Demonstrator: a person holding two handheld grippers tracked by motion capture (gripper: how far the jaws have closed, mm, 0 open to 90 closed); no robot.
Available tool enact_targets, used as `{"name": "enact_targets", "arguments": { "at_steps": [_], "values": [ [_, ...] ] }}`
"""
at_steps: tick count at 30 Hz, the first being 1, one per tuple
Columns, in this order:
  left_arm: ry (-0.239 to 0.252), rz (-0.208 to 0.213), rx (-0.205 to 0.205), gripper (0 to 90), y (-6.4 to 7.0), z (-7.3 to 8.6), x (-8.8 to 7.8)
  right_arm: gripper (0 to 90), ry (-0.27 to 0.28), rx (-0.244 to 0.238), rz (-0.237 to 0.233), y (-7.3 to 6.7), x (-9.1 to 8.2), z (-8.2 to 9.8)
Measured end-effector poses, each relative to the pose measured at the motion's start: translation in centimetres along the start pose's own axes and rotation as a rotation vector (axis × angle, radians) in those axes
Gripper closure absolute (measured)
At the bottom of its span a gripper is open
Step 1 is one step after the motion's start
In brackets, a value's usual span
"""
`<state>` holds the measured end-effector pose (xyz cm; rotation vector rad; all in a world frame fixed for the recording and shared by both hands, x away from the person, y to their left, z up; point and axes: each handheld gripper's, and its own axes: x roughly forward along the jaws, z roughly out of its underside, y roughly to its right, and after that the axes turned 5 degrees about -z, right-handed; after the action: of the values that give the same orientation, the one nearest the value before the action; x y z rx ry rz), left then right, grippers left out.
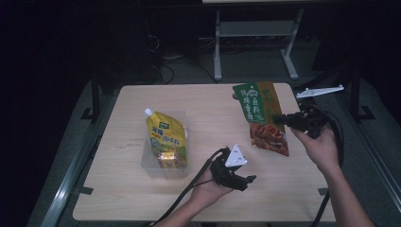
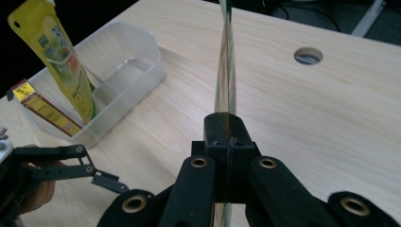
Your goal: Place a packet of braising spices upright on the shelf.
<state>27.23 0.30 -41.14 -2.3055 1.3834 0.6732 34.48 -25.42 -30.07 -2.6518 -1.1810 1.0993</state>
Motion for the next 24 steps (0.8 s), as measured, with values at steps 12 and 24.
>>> {"name": "enact_targets", "arguments": {
  "at_steps": [12, 24],
  "values": [
    [-0.003, 0.018, -0.011, 26.1, 0.1, 1.9, -1.6, 90.0, 0.024, -0.08, -0.045, -2.5, 1.7, -3.3],
    [0.031, 0.017, -0.03, 24.8, -0.1, 3.2, -3.6, 90.0, 0.032, -0.13, -0.086, -4.7, 3.7, -5.7]
  ]
}}
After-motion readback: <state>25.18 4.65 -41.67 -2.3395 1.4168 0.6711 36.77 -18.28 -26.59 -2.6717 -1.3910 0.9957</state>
